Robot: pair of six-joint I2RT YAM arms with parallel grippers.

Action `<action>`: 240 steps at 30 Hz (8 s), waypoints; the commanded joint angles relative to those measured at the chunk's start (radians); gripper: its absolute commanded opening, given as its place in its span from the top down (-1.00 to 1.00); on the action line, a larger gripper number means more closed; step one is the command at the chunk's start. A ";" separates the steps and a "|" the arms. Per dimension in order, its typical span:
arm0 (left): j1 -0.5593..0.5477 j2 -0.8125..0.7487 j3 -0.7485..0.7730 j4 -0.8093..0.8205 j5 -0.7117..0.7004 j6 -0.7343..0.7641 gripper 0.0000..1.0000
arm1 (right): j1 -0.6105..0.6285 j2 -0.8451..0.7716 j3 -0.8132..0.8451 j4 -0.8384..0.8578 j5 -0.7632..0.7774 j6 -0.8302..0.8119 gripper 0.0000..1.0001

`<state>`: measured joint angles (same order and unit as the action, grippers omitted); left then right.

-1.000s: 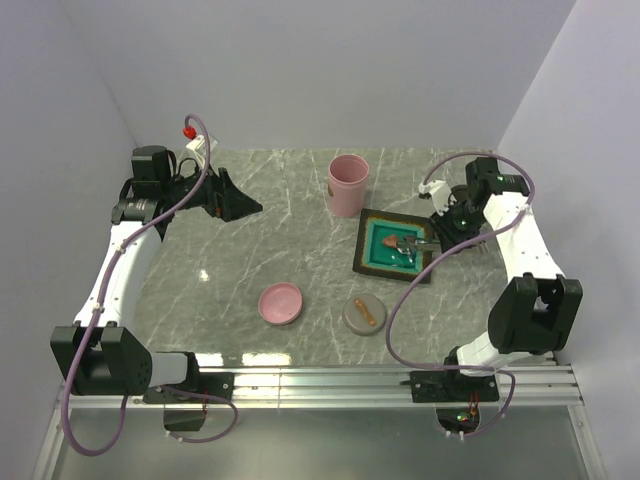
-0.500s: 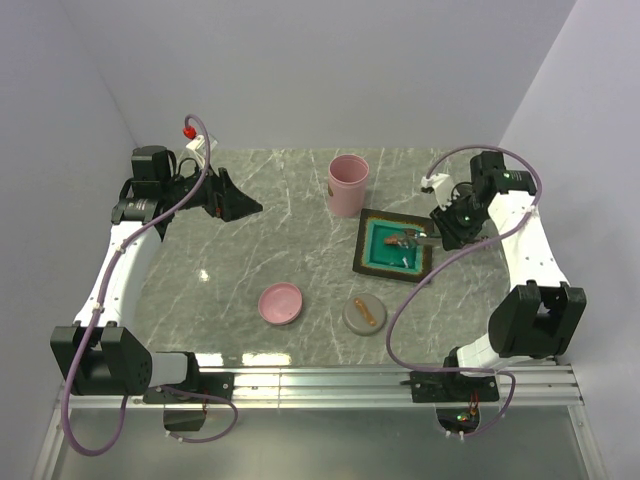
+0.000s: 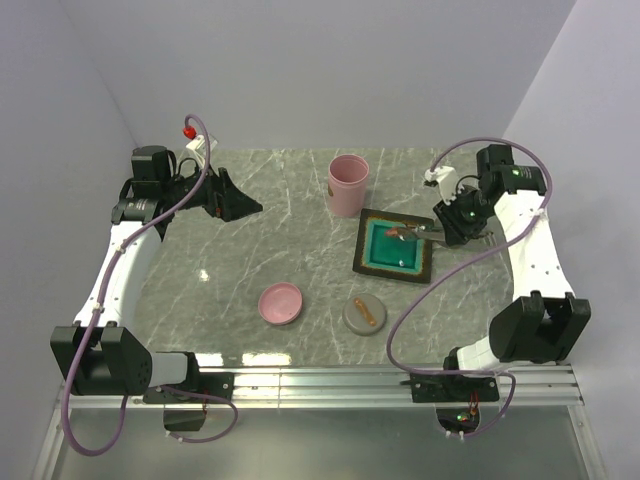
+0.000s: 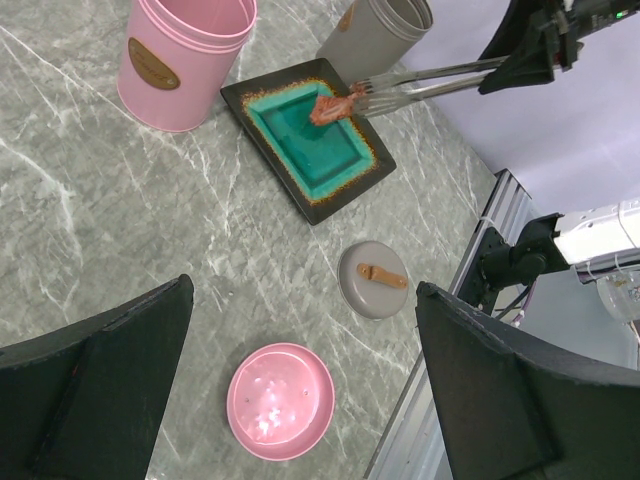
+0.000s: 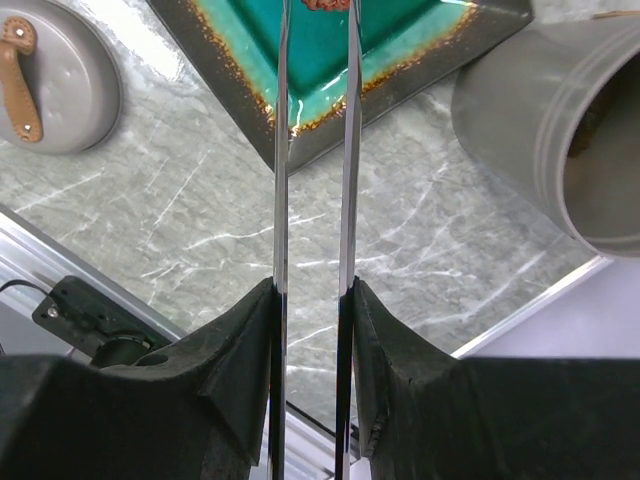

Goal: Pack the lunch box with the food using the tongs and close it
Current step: Pick up the food using the clamp, then place the food into the lunch box, then put down the clamp, then pick up the lid of the lunch box with the right arm

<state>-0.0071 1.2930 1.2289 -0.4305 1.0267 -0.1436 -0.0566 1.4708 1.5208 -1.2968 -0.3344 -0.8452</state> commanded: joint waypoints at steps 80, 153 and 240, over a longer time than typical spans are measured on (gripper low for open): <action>0.025 -0.050 -0.016 0.055 0.047 0.002 -0.99 | -0.362 0.054 0.374 -0.145 0.015 0.072 0.02; 0.211 -0.075 -0.111 0.277 -0.016 -0.278 -0.99 | 0.860 0.944 0.602 0.576 0.193 0.798 -0.68; 0.214 -0.172 -0.154 -0.145 0.101 0.294 -0.99 | 1.250 0.480 -0.076 0.594 0.181 -0.177 0.80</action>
<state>0.2062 1.1339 1.0565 -0.5877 1.1023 0.1406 1.1973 1.9446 1.3979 -0.7162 -0.1360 -1.0481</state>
